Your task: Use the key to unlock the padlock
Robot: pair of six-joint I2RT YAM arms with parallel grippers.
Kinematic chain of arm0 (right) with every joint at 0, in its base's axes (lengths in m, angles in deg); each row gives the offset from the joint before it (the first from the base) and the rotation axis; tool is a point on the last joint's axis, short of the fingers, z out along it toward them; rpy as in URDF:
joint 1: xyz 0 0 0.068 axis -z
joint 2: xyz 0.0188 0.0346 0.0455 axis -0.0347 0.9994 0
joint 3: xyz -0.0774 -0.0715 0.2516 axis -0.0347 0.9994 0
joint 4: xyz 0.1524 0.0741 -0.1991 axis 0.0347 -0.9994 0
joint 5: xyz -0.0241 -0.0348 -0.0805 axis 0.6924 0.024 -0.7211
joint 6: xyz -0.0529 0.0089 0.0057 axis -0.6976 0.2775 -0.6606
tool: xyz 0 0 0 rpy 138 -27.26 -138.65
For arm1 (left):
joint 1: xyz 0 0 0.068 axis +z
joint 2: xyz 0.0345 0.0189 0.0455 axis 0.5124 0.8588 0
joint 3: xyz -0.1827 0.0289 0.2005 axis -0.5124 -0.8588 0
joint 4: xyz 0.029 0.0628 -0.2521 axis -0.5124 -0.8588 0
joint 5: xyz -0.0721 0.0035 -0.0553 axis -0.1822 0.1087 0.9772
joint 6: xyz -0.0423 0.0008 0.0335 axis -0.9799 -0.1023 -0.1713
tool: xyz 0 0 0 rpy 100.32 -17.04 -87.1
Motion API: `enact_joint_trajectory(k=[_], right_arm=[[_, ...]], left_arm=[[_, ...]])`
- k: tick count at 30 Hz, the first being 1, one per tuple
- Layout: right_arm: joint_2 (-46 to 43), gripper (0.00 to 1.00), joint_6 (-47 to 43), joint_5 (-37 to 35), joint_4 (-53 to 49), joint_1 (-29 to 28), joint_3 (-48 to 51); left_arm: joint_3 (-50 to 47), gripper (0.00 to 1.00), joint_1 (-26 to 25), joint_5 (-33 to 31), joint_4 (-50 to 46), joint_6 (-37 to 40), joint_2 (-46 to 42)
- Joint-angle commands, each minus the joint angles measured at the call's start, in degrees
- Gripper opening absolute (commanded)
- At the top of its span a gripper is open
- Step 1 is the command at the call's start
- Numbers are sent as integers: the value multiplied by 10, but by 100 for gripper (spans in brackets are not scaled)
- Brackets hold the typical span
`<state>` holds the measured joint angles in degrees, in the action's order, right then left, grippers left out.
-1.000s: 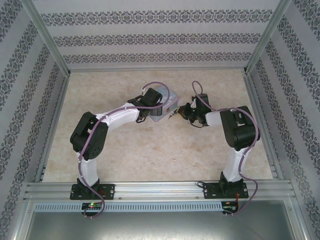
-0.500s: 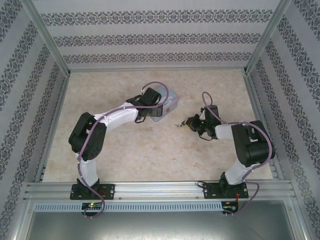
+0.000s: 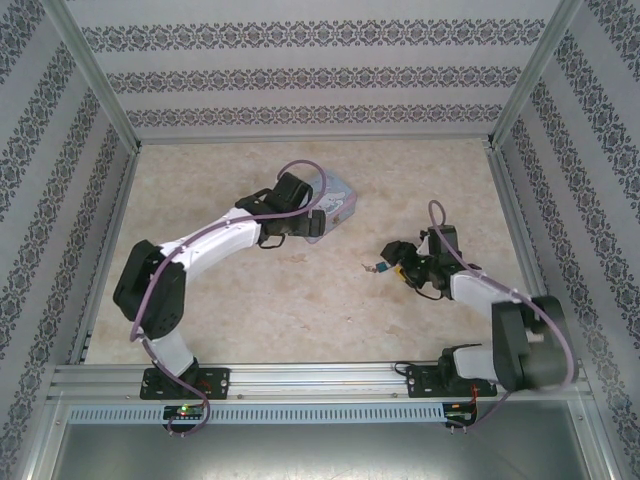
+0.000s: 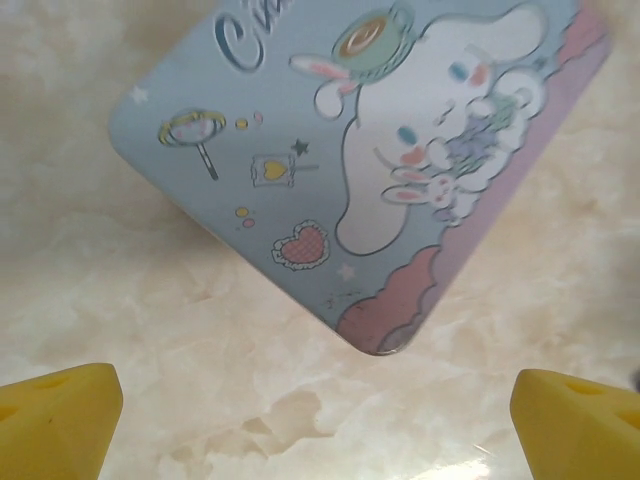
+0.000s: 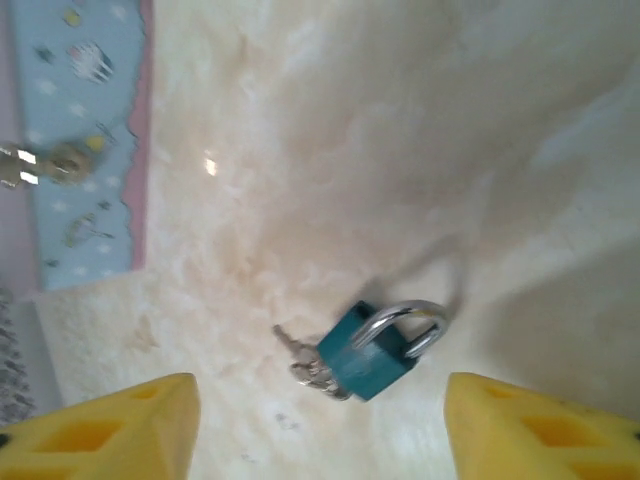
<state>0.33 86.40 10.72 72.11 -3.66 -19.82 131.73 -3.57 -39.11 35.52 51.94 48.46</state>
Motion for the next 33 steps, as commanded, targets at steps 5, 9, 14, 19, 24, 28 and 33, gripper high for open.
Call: enact_joint_trajectory(k=[5, 9, 14, 19, 24, 28, 33], right_arm=[[-147, 98, -56, -19, -174, 26, -76], [-178, 98, -106, -74, -230, 27, -145], [-184, 98, -175, -202, -290, 32, -224], [-206, 98, -225, -320, -209, 34, -205], [-198, 98, -289, -428, -99, 34, -147], [-148, 98, -338, -441, -45, 33, -125], [-99, 98, -381, -453, 88, 33, -67]], left_arm=[[-26, 100, 8, -37, -25, -5, -115], [-49, 100, 15, -111, -20, 12, -182], [-107, 100, 35, -192, 17, 36, -260], [-236, 100, 49, -245, 159, 126, -337], [-373, 100, 58, -293, 328, 233, -372], [-402, 100, 101, -318, 353, 249, -361], [-431, 100, 173, -318, 429, 253, -340]])
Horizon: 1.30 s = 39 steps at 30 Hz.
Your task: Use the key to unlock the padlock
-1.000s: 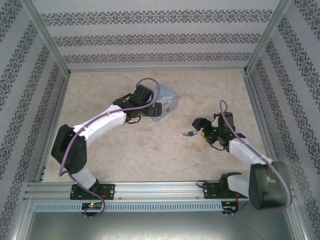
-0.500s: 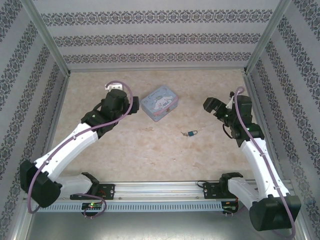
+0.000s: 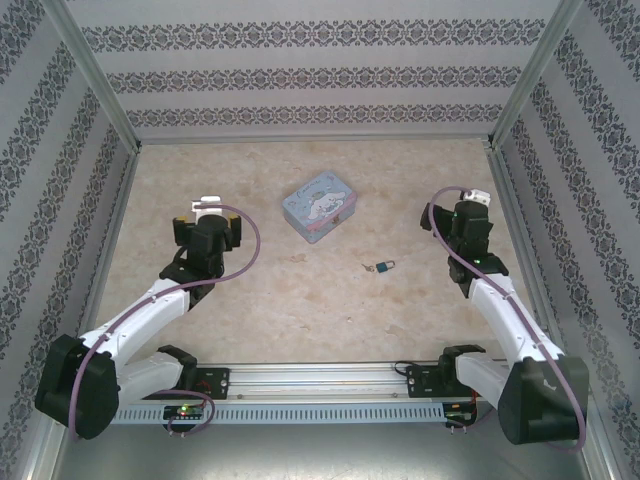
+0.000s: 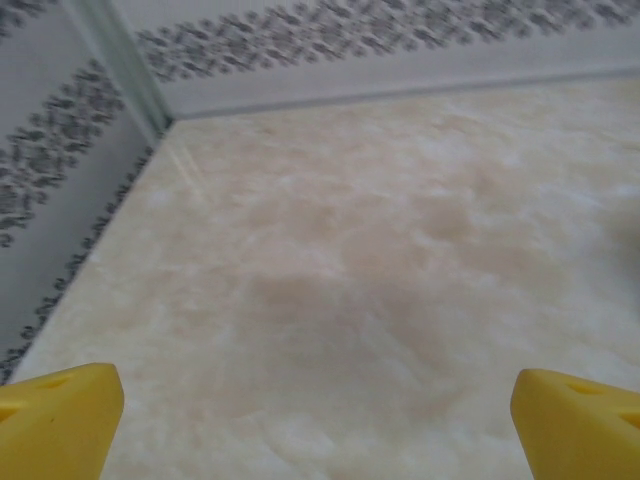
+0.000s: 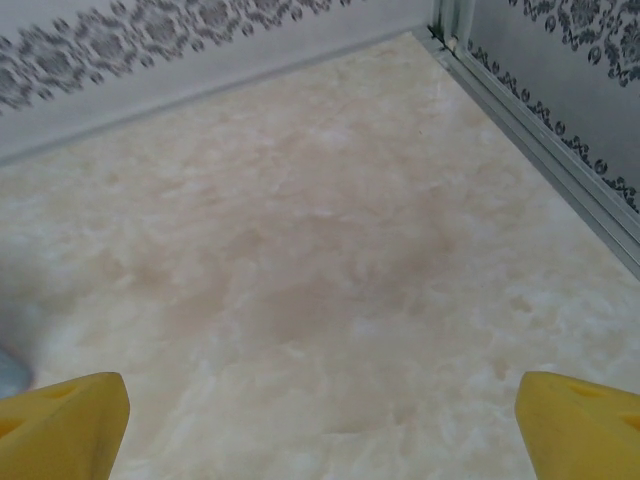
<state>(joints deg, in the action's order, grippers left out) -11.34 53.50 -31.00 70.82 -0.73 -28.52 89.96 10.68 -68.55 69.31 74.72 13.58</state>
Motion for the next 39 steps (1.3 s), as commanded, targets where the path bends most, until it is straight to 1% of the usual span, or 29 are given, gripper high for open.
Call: enact_joint_trajectory(k=[1, 4, 6, 7, 9, 12, 14, 16, 19, 20, 21, 22, 23, 24, 26, 27, 28, 31, 33, 39], right_arm=[[31, 98, -66, -46, 119, 3, 26], [63, 98, -86, -68, 174, 3, 47], [84, 98, -94, -62, 207, 2, 56], [96, 98, -102, -52, 220, 2, 59], [116, 98, -119, -44, 251, 2, 67], [142, 98, -136, -24, 329, 3, 95], [170, 98, -133, -5, 389, 6, 113], [209, 98, -138, 22, 475, 5, 137], [268, 98, -150, 54, 602, 6, 174], [262, 98, -151, 60, 583, 6, 169], [246, 98, -155, 75, 541, 7, 161], [251, 98, -159, 98, 543, 11, 157], [260, 98, -161, 114, 551, 14, 157], [264, 98, -158, 118, 529, 15, 132], [255, 98, -151, 134, 499, 26, 125], [259, 98, -149, 135, 510, 27, 128], [260, 98, -149, 135, 513, 27, 128], [258, 98, -153, 130, 508, 26, 128], [253, 98, -155, 96, 510, 15, 132], [253, 98, -154, 96, 511, 14, 131]], left_arm=[[-22, 100, 44, -18, 111, 25, 16], [-47, 100, 79, 6, 169, 30, 53], [-68, 100, 93, 25, 223, 40, 90], [-80, 100, 100, 47, 259, 47, 111], [-93, 100, 106, 69, 302, 63, 152], [-127, 100, 120, 102, 403, 61, 193], [-122, 100, 127, 137, 408, 68, 211], [-120, 100, 142, 188, 417, 72, 228], [-111, 100, 173, 248, 405, 53, 239], [-114, 100, 180, 263, 412, 49, 251], [-115, 99, 180, 267, 442, 53, 271], [-113, 99, 188, 283, 438, 50, 270], [-101, 99, 196, 302, 393, 45, 261], [-106, 99, 201, 314, 420, 43, 269], [-101, 99, 201, 315, 401, 43, 264], [-104, 99, 201, 314, 413, 43, 267], [-101, 99, 201, 316, 400, 43, 264], [-103, 100, 201, 315, 409, 43, 267], [-102, 100, 202, 315, 408, 44, 265], [-103, 100, 201, 314, 407, 44, 265]])
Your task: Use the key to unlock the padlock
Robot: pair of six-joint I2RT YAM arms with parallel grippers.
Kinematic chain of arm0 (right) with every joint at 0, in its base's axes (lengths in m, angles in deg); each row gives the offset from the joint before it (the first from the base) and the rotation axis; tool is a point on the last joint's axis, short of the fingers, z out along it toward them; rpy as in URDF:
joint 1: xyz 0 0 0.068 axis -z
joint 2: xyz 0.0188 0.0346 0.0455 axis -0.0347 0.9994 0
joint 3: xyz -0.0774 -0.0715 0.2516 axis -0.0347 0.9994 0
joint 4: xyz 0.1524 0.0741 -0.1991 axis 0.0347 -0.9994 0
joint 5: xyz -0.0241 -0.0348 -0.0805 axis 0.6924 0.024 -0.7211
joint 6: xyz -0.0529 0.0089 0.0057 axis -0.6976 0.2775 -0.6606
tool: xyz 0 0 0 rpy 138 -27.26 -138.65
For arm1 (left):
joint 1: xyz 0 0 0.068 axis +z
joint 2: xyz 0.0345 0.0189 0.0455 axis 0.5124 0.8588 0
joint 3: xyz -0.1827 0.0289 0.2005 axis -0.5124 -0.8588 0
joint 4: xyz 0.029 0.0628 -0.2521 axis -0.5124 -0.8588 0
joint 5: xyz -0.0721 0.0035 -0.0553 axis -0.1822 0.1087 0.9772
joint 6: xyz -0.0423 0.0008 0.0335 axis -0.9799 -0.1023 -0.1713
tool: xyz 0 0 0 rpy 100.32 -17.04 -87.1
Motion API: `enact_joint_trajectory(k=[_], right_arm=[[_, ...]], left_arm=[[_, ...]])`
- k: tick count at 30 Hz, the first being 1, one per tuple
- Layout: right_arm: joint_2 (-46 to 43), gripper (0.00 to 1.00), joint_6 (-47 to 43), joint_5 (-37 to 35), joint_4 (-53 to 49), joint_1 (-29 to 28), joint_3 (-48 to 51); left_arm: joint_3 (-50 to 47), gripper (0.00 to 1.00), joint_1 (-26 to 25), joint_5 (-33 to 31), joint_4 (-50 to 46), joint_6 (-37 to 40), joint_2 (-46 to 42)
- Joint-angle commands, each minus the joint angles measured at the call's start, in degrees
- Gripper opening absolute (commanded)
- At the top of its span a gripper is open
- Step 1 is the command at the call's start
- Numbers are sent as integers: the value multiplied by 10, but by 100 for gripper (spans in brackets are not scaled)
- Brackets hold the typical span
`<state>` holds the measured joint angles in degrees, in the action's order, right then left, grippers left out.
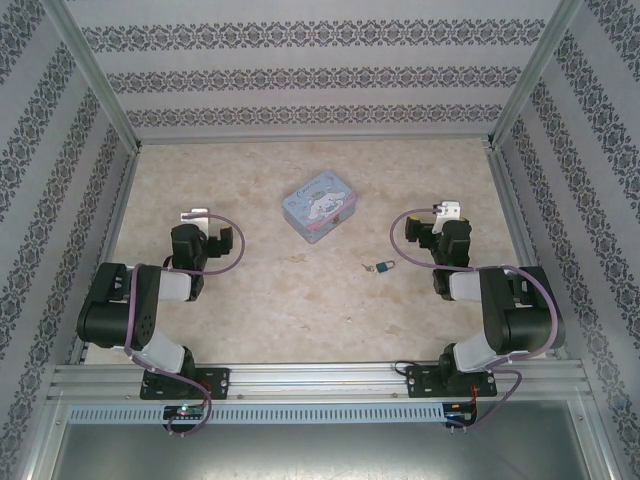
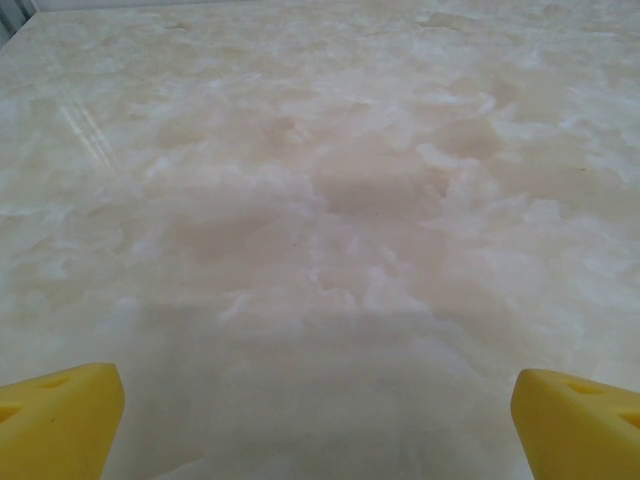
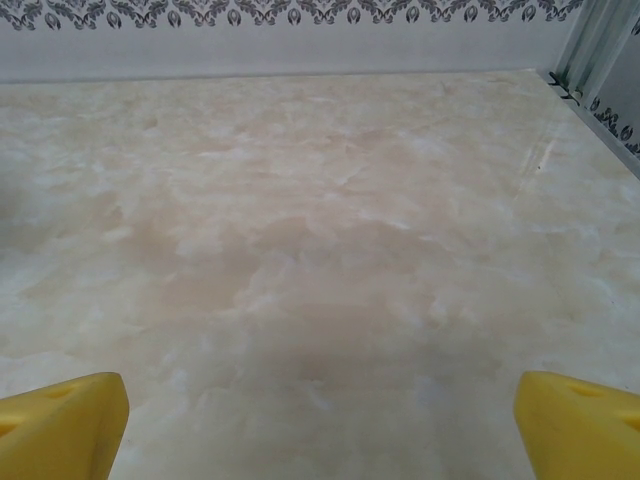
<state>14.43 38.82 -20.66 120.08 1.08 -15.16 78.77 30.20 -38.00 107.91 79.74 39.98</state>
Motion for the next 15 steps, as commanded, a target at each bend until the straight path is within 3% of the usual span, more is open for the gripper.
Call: enact_joint_trajectory(k=[1, 15], right_arm=[[-4, 98, -7, -8, 19, -4, -2], [-4, 98, -9, 5, 16, -1, -3]], left_arm=[[9, 100, 6, 9, 22, -6, 2], [7, 100, 6, 8, 23, -5, 1]])
